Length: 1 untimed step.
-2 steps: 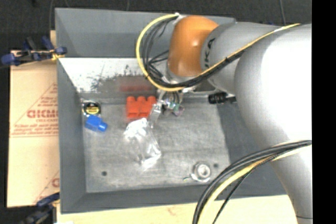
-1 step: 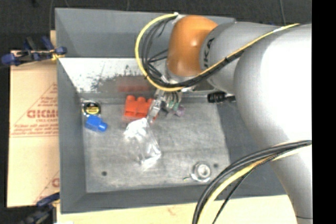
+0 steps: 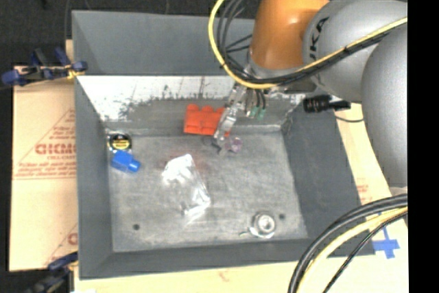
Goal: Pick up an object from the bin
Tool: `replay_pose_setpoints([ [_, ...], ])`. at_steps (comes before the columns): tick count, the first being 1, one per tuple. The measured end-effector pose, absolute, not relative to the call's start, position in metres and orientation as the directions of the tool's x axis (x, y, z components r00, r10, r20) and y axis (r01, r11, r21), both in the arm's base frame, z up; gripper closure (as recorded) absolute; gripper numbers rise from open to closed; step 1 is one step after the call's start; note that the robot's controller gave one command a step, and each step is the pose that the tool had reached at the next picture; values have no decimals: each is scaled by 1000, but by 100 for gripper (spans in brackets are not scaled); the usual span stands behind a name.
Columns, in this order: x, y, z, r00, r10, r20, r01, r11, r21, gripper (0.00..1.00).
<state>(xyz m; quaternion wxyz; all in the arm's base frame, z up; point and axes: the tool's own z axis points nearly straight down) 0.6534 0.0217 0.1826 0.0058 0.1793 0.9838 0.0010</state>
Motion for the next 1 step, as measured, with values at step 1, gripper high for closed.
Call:
replay_pose_setpoints([
  [1, 643, 12, 241, -944, 329, -11, 329, 944, 1, 100],
])
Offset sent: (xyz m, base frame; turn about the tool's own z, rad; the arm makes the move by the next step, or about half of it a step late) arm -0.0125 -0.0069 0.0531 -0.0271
